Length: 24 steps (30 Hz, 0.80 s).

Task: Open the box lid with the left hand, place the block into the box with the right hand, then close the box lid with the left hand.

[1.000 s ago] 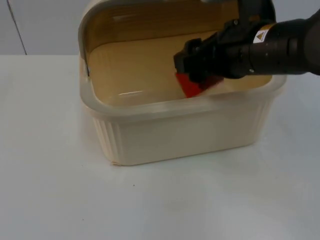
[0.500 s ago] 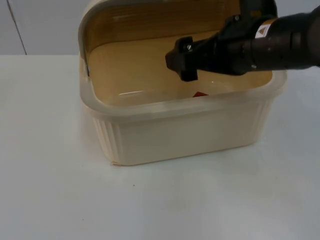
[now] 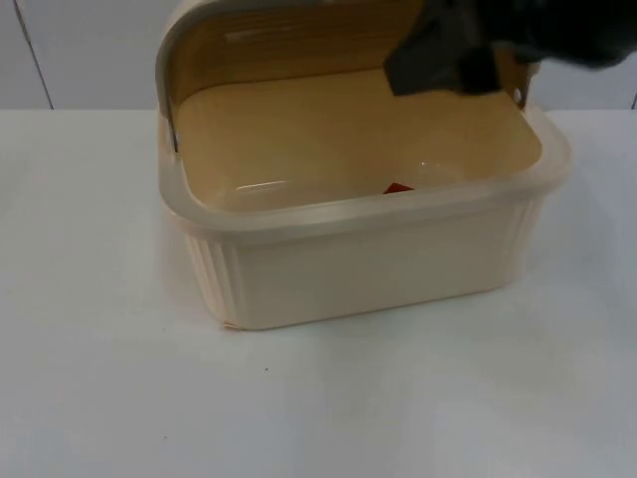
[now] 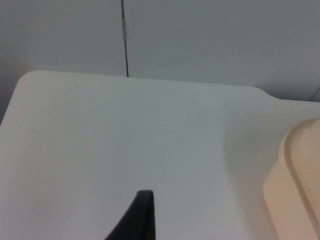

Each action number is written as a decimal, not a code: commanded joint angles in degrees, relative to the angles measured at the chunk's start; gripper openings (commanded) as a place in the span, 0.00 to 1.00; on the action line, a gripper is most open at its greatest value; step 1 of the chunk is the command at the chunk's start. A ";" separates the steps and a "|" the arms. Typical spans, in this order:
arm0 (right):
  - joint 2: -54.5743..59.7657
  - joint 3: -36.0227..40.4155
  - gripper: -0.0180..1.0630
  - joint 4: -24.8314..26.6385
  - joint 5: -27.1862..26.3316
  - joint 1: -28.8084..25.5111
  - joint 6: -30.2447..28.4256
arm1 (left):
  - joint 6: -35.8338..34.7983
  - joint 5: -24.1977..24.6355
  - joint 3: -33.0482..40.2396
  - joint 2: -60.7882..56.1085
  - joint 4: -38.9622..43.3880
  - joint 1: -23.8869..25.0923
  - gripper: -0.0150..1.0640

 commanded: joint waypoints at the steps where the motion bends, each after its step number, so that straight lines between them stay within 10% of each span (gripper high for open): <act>1: -3.62 -1.39 0.98 -1.63 4.56 -0.08 -0.64 | -0.11 0.05 0.33 0.07 -0.40 0.12 0.98; 12: -10.57 -13.46 0.98 -12.95 20.97 -12.84 3.64 | -0.11 -0.19 0.33 0.07 -0.41 0.12 0.98; 24: -17.90 -13.98 0.98 -4.67 20.95 -38.12 -3.58 | -0.11 -0.61 0.33 0.07 -0.54 0.12 0.98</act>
